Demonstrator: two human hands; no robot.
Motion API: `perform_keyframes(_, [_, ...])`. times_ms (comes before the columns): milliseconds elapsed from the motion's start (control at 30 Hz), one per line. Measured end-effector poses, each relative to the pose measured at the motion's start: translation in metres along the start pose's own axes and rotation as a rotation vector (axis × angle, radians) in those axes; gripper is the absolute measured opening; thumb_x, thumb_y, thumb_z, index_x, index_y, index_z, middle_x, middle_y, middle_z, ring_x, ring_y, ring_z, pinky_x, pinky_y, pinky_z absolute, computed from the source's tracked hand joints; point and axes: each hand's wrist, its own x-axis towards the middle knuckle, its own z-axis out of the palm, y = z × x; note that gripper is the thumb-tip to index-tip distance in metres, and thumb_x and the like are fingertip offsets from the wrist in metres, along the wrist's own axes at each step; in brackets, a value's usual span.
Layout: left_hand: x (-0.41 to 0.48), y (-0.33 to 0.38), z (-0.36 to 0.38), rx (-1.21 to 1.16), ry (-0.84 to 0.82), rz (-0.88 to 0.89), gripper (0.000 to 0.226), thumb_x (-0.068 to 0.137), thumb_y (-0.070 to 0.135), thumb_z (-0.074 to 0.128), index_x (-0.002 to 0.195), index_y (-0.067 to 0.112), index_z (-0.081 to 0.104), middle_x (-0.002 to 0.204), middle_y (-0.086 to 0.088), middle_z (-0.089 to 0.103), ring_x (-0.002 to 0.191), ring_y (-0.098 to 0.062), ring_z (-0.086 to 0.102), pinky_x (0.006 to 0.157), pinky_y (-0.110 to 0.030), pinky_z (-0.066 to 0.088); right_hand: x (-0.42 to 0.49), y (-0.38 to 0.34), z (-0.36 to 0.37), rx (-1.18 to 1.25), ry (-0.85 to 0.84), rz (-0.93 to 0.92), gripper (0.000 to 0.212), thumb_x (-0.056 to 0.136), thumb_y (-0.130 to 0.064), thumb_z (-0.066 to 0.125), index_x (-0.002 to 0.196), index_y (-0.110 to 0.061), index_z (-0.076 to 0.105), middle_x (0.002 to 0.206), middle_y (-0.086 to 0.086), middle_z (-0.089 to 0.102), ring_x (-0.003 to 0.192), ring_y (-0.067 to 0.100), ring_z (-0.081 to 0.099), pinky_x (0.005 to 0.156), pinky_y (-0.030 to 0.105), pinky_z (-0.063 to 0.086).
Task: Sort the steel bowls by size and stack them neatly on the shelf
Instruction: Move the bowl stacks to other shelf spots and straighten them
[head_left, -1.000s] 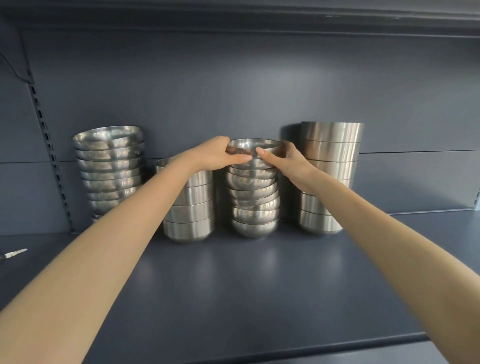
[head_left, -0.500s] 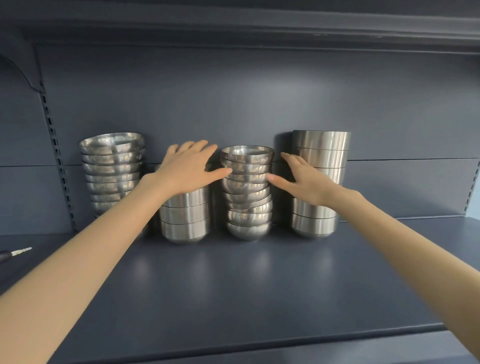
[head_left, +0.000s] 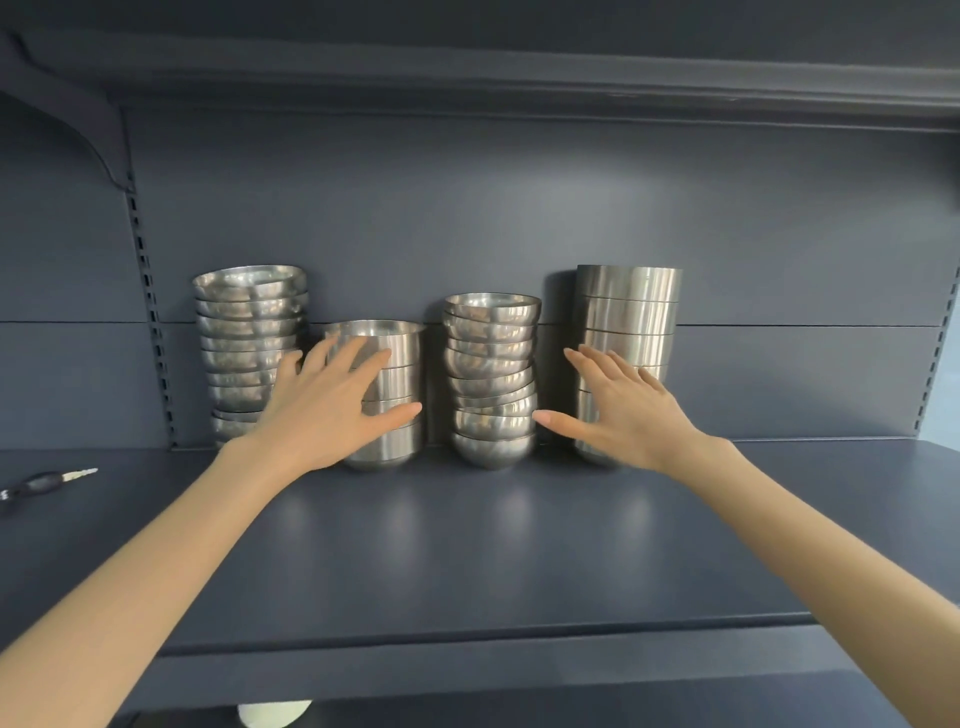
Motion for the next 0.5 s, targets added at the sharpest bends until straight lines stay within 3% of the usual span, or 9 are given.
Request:
perform_keyframes(200, [-0.013,-0.04,0.003,-0.028,-0.012,-0.002,0.095,0.077,0.085,-0.001,0.153,0.031,0.011,0.162,0.002,0.01,0.148,-0.024,0.009,0.116,-0.043,0.011,-0.004,-0.052,0.007,0.088,0.025,-0.037,0.088,0.081,-0.074,0.04,0.152,-0.027,0.015,0.159,-0.009,0.016,0.147,0.016,0.014,0.119,0.042,0.016])
perform_keyframes(333, [-0.026,-0.085,0.007,-0.089,0.003,0.021,0.104,0.065,0.08,-0.008,0.152,0.031,0.017,0.16,0.004,0.018,0.147,-0.02,0.013,0.115,-0.041,0.014,-0.003,-0.109,0.014,0.171,0.044,-0.065,0.084,0.083,-0.07,0.045,0.151,-0.028,0.019,0.156,-0.012,0.022,0.143,0.012,0.022,0.115,0.037,0.02])
perform_keyframes(433, [-0.039,-0.127,0.009,-0.128,-0.008,0.027,0.09,0.078,0.08,0.005,0.152,0.03,0.016,0.16,0.006,0.017,0.147,-0.018,0.014,0.115,-0.04,0.015,0.0,-0.156,0.022,0.214,0.02,-0.073,0.083,0.084,-0.069,0.045,0.151,-0.027,0.019,0.157,-0.012,0.021,0.143,0.011,0.024,0.112,0.035,0.024])
perform_keyframes(500, [-0.05,-0.154,0.007,-0.158,-0.024,0.019,0.074,0.092,0.069,0.021,0.153,0.029,0.014,0.16,0.005,0.016,0.147,-0.019,0.013,0.115,-0.04,0.017,0.004,-0.186,0.03,0.251,0.004,-0.085,0.083,0.084,-0.069,0.045,0.151,-0.027,0.019,0.157,-0.012,0.021,0.142,0.011,0.025,0.111,0.036,0.027])
